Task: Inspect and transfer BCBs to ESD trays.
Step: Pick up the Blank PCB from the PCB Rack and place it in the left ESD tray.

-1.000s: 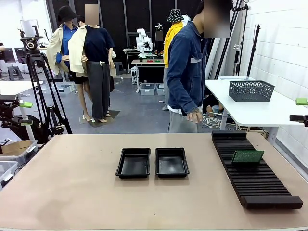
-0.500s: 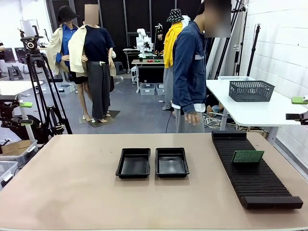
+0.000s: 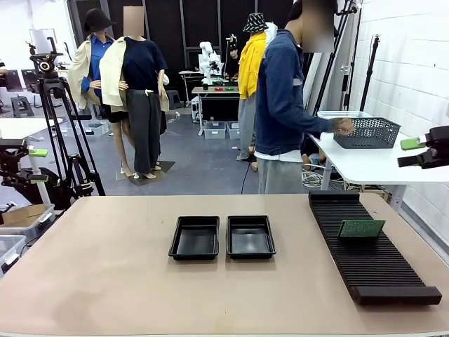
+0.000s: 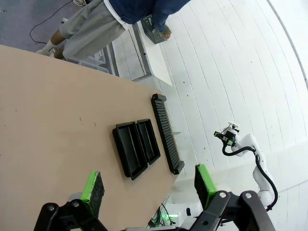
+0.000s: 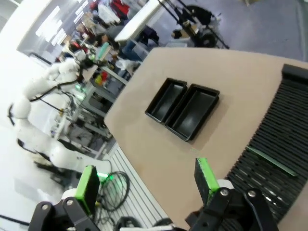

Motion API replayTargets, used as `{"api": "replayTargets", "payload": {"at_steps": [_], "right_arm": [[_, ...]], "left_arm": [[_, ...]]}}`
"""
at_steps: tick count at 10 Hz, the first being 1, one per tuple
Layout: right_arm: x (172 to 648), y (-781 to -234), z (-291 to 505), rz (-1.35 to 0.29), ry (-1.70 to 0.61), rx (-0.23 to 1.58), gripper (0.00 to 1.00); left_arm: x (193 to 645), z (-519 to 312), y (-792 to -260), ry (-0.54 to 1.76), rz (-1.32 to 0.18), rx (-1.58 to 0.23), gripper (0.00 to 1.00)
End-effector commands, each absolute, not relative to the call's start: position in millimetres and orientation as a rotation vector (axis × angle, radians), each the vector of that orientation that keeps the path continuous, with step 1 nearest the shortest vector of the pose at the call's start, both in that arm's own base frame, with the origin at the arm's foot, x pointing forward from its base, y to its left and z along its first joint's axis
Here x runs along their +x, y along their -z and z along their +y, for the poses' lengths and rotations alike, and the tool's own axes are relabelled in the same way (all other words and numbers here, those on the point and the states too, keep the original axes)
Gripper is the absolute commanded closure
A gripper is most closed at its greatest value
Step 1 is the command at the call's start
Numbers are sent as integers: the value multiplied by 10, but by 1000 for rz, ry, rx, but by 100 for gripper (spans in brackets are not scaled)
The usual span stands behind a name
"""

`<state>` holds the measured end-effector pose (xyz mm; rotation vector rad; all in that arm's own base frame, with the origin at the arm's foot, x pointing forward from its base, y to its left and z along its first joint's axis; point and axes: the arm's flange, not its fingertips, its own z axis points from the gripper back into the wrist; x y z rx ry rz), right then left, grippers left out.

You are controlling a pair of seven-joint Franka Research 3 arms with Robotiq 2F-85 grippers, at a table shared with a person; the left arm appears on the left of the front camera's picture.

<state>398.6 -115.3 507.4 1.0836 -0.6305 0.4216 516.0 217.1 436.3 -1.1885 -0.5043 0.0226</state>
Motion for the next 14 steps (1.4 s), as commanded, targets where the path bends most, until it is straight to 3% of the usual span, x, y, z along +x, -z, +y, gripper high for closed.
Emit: {"api": "replayTargets", "payload": {"at_steps": [1,8,11,14], "right_arm": [[4066,-5123,-1051,-622,-509,967,0],[4413,-5274,-679,-601,-957,652,0],[4588,-5325,-418,-471,-1149,366,0],[4742,-5280,-245,-403,-1296,348,0]], "left_arm": [[5151,2178,-4383,-36,-492,-1179,0],[5151,2178,-4383,-36,-492,-1179,0],[5151,2178,-4383,-36,-492,-1179,0],[5151,2178,-4383,-36,-492,-1179,0]]}}
